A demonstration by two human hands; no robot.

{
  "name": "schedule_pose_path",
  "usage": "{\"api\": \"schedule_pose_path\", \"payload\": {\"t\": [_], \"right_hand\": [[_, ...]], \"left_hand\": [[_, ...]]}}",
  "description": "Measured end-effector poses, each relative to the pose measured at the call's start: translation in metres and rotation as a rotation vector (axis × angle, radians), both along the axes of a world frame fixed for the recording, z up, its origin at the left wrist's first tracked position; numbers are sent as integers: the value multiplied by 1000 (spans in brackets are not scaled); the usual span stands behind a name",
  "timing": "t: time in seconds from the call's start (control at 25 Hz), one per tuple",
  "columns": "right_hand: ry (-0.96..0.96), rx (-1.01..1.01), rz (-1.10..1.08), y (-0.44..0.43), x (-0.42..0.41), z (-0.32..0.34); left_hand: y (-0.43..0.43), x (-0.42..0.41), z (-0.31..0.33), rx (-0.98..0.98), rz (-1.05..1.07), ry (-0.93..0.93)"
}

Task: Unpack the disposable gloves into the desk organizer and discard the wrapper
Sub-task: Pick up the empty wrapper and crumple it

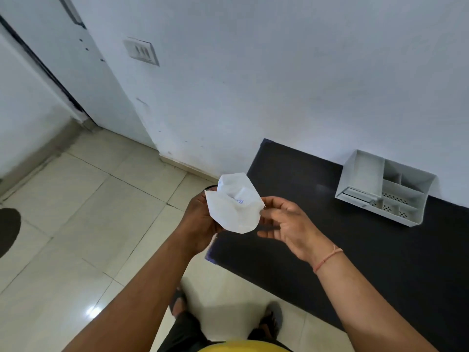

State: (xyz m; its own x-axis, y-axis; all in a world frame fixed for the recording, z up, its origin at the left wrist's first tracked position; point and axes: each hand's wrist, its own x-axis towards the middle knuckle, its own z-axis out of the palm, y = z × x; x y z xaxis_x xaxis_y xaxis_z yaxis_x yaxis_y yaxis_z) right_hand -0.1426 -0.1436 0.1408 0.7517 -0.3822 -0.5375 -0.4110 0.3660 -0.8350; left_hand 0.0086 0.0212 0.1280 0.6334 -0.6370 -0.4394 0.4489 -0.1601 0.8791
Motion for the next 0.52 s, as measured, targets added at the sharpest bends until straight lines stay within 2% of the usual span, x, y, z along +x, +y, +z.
{"api": "schedule_pose_path", "payload": {"t": [0.12, 0.24, 0.36, 0.44, 0.52], "right_hand": [[-118, 190, 15, 51, 62, 11], [-251, 283, 6, 96, 119, 22], [-301, 193, 88, 141, 180, 21], [-246, 28, 131, 170, 217, 13], [-168, -94, 60, 188, 249, 2]], "left_hand": [[41, 58, 11, -4, 23, 35], [84, 118, 15, 67, 2, -58], [123, 180, 13, 149, 33, -166], [135, 214, 12, 198, 43, -190], [135, 241, 7, 232, 38, -168]]}}
